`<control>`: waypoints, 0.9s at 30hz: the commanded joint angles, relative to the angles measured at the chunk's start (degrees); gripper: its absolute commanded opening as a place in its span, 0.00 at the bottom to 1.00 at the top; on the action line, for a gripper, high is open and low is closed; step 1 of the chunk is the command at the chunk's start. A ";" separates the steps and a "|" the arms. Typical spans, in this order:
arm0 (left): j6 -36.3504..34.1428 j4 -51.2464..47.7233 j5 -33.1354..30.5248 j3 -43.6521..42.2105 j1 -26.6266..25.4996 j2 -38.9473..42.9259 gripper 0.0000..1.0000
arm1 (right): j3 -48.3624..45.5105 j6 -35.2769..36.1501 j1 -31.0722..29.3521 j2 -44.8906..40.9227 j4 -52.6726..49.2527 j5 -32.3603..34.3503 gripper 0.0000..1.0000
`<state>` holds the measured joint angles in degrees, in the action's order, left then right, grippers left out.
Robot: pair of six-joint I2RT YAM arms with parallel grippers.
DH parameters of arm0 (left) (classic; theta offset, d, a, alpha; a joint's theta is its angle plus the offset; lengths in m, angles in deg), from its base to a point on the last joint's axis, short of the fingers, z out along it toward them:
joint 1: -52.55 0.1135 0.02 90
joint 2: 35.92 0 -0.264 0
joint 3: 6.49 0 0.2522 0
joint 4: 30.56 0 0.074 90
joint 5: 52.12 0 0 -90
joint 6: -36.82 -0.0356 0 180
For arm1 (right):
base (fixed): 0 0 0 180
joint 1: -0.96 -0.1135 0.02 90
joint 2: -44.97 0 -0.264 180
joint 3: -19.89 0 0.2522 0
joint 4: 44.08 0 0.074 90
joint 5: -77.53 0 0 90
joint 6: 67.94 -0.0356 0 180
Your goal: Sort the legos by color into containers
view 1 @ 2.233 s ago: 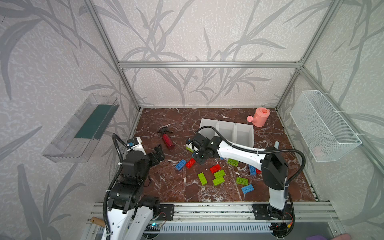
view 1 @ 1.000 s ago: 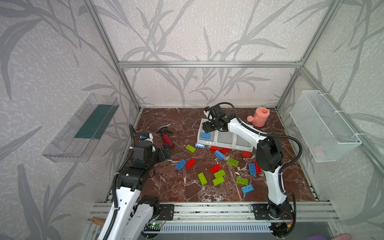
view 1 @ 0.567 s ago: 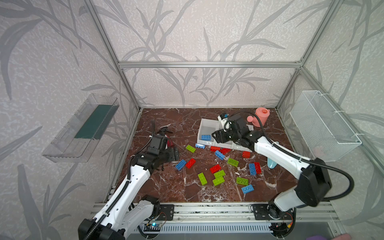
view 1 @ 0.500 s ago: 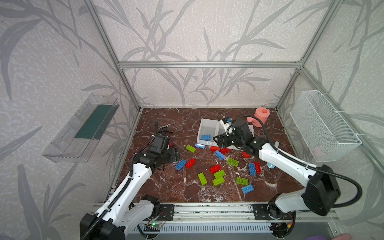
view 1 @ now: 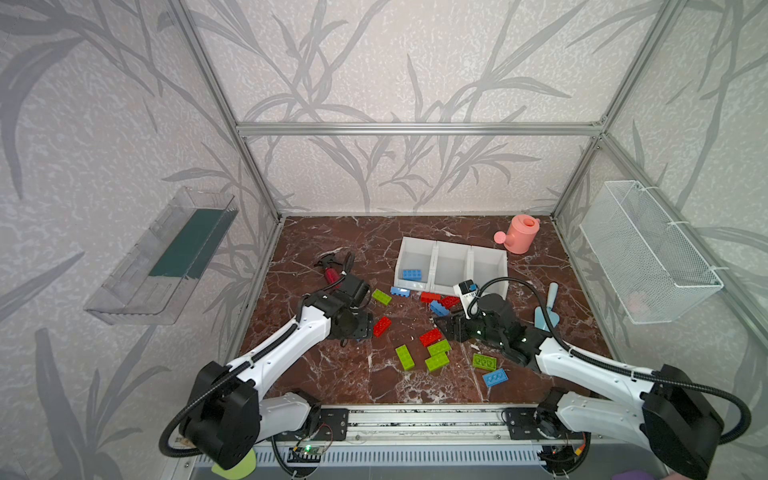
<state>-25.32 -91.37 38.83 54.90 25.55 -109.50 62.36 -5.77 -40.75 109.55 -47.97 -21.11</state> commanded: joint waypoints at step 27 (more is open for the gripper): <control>-7.42 -2.25 -3.46 13.85 1.38 -25.67 0.60 | -1.64 -1.52 -0.27 -9.50 2.30 2.41 0.77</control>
<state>-32.03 -92.73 35.97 68.28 26.49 -134.94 61.57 -6.97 -40.75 100.08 -46.11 -19.37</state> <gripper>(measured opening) 0.608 0.766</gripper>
